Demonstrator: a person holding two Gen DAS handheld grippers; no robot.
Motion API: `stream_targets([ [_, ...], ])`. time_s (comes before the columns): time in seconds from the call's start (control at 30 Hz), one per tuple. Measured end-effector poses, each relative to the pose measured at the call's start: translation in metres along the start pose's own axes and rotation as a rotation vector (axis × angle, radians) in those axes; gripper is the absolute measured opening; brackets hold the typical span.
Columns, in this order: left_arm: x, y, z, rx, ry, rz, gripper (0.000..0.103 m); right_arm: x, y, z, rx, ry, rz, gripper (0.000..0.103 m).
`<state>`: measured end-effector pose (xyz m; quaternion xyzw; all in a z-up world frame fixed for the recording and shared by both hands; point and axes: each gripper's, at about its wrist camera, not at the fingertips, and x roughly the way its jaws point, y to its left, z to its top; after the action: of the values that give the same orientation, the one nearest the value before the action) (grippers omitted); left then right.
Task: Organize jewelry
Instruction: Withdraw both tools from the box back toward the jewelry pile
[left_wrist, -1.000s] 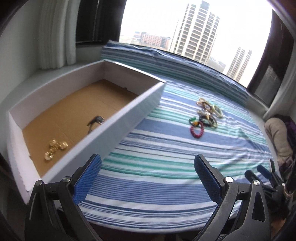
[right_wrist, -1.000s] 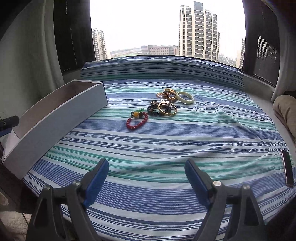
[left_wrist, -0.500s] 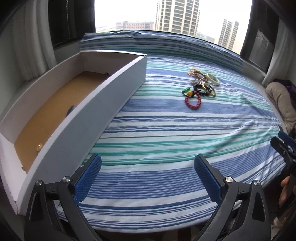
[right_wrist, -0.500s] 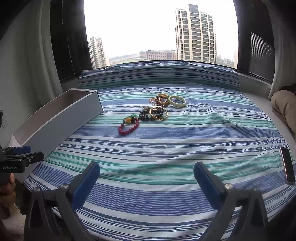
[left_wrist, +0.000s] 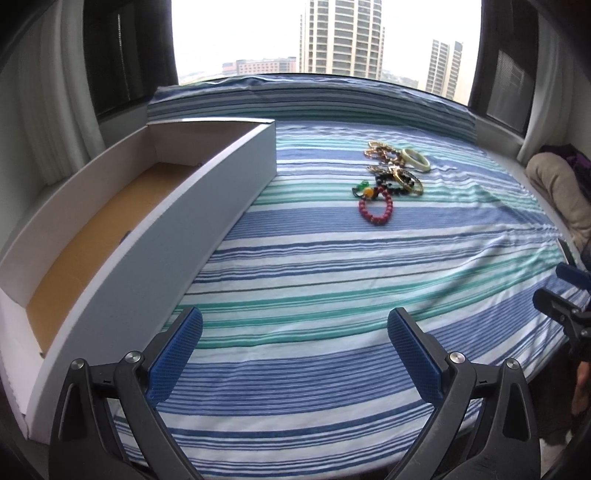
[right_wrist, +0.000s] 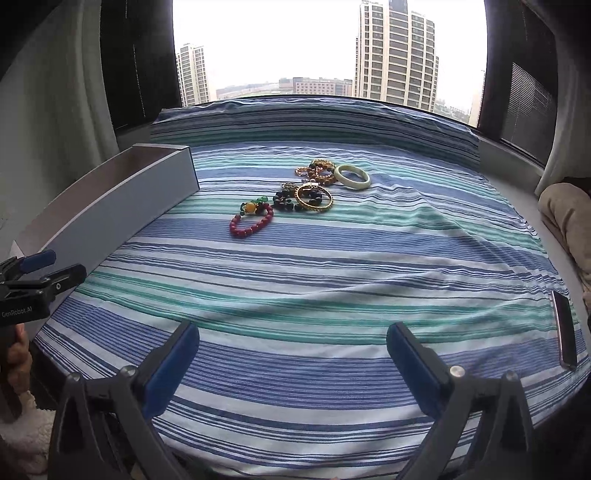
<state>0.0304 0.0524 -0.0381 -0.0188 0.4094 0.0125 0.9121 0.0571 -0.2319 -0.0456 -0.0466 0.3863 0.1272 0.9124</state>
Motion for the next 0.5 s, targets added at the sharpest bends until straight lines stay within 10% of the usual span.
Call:
stream_targets([
  [0.5, 0.007, -0.002, 0.001, -0.021, 0.064, 0.029, 0.1, -0.011, -0.003, 0.001, 0.018, -0.048, -0.06, 0.103],
])
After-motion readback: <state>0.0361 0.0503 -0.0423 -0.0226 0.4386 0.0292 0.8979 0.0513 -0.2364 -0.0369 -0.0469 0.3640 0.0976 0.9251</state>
